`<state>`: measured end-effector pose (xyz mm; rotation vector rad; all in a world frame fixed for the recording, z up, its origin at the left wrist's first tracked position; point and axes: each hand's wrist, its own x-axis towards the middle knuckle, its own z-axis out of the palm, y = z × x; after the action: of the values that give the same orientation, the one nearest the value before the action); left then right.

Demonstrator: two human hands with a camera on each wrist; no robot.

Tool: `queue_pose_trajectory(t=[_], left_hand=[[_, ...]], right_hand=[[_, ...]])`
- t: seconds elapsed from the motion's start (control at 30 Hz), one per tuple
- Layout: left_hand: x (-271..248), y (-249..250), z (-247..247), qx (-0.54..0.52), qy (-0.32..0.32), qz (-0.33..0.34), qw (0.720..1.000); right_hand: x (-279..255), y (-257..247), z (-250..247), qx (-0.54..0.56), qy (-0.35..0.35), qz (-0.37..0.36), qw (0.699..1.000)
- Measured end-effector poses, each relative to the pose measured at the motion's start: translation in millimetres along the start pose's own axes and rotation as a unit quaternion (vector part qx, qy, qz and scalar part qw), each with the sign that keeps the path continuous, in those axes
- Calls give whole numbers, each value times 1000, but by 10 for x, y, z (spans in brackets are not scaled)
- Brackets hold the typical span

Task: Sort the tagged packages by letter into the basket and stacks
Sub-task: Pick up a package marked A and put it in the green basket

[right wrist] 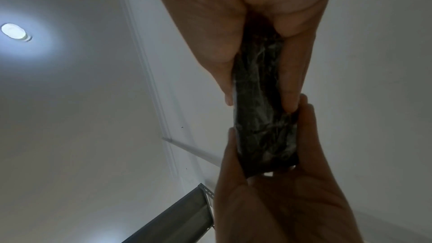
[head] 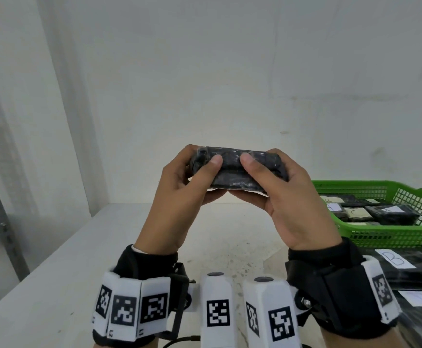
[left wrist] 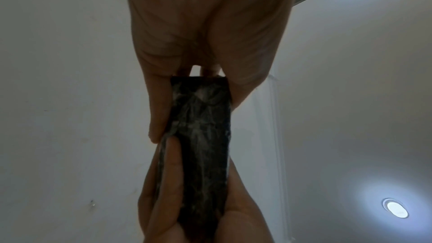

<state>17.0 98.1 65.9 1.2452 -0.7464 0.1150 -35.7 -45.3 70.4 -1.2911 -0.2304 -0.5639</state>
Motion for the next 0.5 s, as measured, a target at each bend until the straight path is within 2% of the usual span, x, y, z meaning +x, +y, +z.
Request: queue_pose_trajectory(t=[0.17,0.27,0.37,0.5], left_hand=[[8,6,-53,-24,-48,-21,998],[6,10,-59,-26,-38,-11,999],[7,5,-49,-29,-31,-8,999],[13,10,-57,-41,-42,-22,998]], right_hand=[[15,28,-25,-9,26,-9,1000],[27,17,-39,-5,22,9,1000],[17,-32,-39,-4,-13,31,999],[1,-35,-48,-25,-7,0,1000]])
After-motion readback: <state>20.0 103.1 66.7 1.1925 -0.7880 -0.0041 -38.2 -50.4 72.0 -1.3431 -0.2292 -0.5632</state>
